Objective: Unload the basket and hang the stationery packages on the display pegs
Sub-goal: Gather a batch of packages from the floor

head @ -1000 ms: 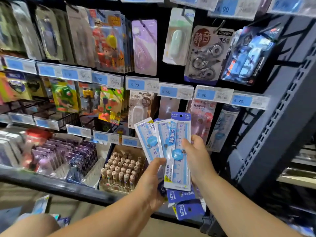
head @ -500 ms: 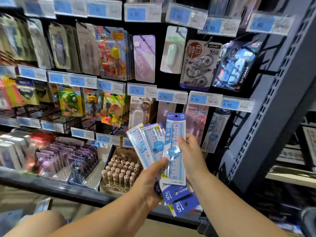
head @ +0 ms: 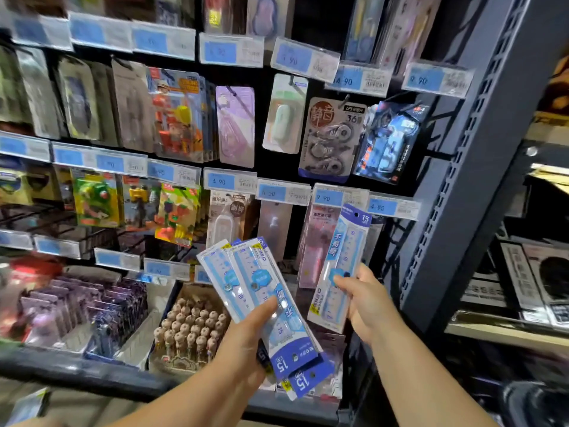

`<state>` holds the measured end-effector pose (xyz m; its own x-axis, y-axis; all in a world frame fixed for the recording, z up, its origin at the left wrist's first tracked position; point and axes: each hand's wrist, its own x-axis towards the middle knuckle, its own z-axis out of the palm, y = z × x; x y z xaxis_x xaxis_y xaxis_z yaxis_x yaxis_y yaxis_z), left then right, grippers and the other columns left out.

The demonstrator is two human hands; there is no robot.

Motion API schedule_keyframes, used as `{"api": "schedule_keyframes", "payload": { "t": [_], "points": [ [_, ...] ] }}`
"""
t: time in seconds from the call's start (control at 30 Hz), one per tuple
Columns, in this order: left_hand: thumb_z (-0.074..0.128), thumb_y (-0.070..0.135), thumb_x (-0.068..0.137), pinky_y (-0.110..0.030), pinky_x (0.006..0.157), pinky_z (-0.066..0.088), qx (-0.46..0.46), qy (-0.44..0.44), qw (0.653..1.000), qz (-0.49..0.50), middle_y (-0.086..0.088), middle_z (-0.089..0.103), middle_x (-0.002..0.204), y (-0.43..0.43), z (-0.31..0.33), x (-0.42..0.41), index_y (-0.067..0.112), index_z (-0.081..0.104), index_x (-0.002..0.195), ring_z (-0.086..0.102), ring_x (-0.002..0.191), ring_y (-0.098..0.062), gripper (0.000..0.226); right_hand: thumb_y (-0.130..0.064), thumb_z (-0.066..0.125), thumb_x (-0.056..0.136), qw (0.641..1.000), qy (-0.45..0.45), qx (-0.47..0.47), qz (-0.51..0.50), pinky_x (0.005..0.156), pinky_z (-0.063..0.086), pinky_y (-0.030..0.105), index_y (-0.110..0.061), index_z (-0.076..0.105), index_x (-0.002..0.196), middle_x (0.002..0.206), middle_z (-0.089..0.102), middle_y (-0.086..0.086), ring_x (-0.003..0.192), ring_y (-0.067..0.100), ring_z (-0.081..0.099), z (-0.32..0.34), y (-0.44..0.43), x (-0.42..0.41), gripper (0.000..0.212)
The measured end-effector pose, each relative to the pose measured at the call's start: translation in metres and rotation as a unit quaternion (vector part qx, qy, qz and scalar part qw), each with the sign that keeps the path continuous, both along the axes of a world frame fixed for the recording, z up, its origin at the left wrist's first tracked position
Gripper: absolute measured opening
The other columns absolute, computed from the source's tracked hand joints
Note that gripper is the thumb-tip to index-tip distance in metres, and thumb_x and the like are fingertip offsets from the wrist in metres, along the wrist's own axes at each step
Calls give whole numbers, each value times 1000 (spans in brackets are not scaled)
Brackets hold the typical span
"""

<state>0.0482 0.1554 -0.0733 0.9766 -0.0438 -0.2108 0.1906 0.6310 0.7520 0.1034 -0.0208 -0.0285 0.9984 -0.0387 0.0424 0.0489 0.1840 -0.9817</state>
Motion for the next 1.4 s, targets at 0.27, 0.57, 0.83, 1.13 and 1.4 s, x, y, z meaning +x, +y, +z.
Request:
{"api": "schedule_keyframes", "payload": {
  "t": [0.27,0.57,0.83,1.13,1.4],
  "points": [
    [74,21,77,-49,68,58,-6,19,1000,8,-10,76,88,-14,-1,8,18,64,113,73,71,-30,37,-4,45,101,996,1,-84,-36,88,46,34,-25,40,135,122,58,-1,104,11,59,-21,-35,15,40],
    [72,20,81,-55,82,56,-6,16,1000,-21,-12,76,94,-34,4,15,17,63,114,72,84,-35,34,-13,42,104,989,-15,-81,-122,95,46,40,-31,42,135,127,57,-3,105,10,58,-28,-49,32,36],
    [72,20,79,-49,77,57,-4,15,999,-30,-12,76,91,-39,9,20,15,65,111,72,82,-32,34,-15,43,102,979,-10,-91,-184,87,50,38,-28,46,139,124,61,-3,103,14,61,-30,-50,52,40],
    [73,23,75,-54,85,55,7,9,999,-31,-13,76,98,-41,5,23,17,66,111,70,94,-35,37,-20,50,98,945,12,-184,-271,87,56,45,-24,59,127,115,68,1,97,21,66,-33,-47,68,31],
    [71,21,81,-52,82,56,9,-1,999,-42,-15,75,100,-41,-1,23,15,66,114,73,88,-34,34,-30,54,97,920,-68,-315,-225,83,45,31,-26,57,123,130,55,-3,112,21,56,-10,-15,37,26]
  ]
}}
